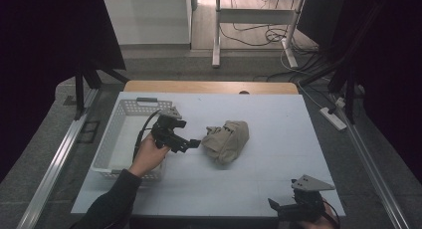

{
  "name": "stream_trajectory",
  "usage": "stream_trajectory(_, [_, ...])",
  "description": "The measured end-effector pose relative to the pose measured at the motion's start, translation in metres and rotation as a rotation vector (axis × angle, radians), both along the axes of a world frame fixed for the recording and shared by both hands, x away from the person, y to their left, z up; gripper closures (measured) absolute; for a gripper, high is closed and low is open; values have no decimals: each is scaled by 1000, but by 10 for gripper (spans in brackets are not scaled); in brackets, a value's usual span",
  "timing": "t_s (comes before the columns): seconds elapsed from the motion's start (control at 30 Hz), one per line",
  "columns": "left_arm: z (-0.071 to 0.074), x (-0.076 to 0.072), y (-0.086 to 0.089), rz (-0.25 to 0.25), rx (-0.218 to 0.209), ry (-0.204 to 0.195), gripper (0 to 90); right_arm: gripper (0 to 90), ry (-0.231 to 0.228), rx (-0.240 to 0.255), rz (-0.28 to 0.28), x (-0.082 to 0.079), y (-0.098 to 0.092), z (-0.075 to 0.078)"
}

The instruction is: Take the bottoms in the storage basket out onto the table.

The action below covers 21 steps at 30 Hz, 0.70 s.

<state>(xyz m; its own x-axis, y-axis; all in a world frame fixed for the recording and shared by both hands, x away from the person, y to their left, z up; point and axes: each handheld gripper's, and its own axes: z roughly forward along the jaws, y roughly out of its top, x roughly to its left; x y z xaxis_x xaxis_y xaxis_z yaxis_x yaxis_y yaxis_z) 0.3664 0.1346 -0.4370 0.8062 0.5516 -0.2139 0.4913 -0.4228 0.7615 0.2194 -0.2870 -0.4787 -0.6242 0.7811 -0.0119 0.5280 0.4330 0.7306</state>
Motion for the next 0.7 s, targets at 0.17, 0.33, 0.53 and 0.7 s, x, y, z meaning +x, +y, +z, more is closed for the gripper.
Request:
stream_trajectory(0.17, [-1, -2, 4, 16, -10, 4, 0, 0, 0, -1, 1, 0, 0, 0])
stream_trajectory(0.33, [-2, -5, 7, 21, -16, 5, 0, 0, 0, 1, 2, 0, 0, 0])
stream_trajectory(0.53, [0, -9, 11, 25, -20, -1, 0, 0, -1, 2, 3, 0, 0, 0])
stream_trajectory(0.7, [0, -14, 16, 27, -26, -4, 0, 0, -2, 2, 4, 0, 0, 0])
